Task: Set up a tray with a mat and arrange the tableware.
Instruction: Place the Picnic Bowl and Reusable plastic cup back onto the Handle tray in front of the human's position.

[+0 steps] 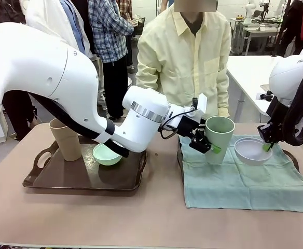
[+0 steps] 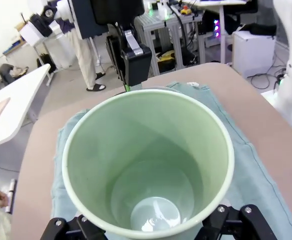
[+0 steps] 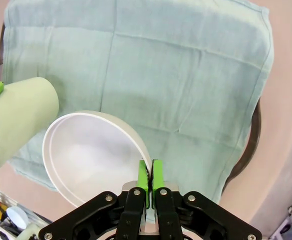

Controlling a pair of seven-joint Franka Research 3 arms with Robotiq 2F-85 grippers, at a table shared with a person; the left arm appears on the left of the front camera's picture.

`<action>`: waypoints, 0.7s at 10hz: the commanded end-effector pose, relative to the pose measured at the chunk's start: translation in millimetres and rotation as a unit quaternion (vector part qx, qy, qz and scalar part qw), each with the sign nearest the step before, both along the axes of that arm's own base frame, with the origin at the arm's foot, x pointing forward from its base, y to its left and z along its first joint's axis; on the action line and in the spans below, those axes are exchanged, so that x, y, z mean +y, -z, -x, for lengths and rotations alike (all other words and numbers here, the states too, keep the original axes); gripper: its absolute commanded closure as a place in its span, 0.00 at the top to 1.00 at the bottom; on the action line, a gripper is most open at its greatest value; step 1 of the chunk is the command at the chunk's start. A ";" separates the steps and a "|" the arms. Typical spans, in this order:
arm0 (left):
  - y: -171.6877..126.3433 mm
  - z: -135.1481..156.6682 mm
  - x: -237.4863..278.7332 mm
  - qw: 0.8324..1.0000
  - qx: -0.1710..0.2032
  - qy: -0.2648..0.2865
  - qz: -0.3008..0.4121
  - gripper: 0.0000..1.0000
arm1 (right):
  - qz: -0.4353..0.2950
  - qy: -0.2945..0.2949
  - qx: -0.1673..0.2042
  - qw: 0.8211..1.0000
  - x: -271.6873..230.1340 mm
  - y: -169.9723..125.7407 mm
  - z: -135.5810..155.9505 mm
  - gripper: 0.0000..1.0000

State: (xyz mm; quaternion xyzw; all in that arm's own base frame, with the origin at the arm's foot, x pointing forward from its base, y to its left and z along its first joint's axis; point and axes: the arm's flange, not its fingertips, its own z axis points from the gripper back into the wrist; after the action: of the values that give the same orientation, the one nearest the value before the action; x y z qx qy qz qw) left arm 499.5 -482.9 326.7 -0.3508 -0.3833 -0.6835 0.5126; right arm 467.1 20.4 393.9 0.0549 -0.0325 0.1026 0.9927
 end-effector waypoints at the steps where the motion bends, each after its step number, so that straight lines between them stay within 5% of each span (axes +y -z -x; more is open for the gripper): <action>1: 5.3 -8.1 2.8 1.000 0.022 -0.001 0.017 0.86 | -0.018 -0.003 0.000 1.000 -4.9 18.6 -13.3 0.04; 7: 7.6 -15.1 -8.0 0.999 0.034 0.003 0.012 0.86 | -0.036 -0.011 -0.004 0.999 -6.3 51.4 -25.9 0.04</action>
State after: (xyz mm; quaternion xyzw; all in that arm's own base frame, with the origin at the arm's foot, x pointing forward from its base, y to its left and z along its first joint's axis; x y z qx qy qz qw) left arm 511.9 -487.5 316.5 -0.3725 -0.3798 -0.6739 0.5127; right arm 486.4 16.2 347.8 0.0763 -0.0319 0.1055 0.9910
